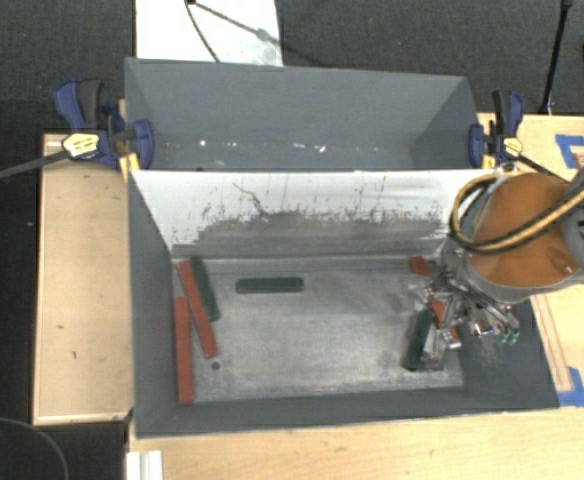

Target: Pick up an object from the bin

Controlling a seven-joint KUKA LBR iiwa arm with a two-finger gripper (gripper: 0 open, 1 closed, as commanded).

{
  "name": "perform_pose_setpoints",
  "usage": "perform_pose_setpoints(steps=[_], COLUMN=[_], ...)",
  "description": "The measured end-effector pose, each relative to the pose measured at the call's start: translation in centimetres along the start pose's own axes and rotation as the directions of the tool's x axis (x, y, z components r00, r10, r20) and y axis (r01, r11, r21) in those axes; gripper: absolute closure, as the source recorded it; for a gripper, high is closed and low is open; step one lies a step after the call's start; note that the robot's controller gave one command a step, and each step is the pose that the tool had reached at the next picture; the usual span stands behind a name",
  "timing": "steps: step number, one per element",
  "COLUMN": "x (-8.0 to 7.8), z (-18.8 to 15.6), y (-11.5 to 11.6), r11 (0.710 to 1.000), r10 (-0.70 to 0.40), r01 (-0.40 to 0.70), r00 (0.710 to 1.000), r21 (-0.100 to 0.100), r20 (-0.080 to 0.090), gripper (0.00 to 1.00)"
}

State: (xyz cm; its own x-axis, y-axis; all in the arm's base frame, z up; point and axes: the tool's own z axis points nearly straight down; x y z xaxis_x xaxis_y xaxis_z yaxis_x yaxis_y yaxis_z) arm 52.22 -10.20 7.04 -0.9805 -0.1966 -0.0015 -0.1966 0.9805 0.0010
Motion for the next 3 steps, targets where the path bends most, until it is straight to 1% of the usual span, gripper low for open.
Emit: perform_pose_setpoints(steps=[1,2,3], x=[0.4,0.4,2.0], z=[0.0,0.0,-14.8], y=[-1.7,-1.7,-2.9], r11=[0.999,0.999,1.0], r10=[-0.044,-0.045,-0.023], r01=[0.044,0.045,0.023], r00=[0.999,0.999,1.0], r21=[0.003,0.002,0.006], r20=[0.005,0.005,0.008], gripper=[0.0,1.0,1.0])
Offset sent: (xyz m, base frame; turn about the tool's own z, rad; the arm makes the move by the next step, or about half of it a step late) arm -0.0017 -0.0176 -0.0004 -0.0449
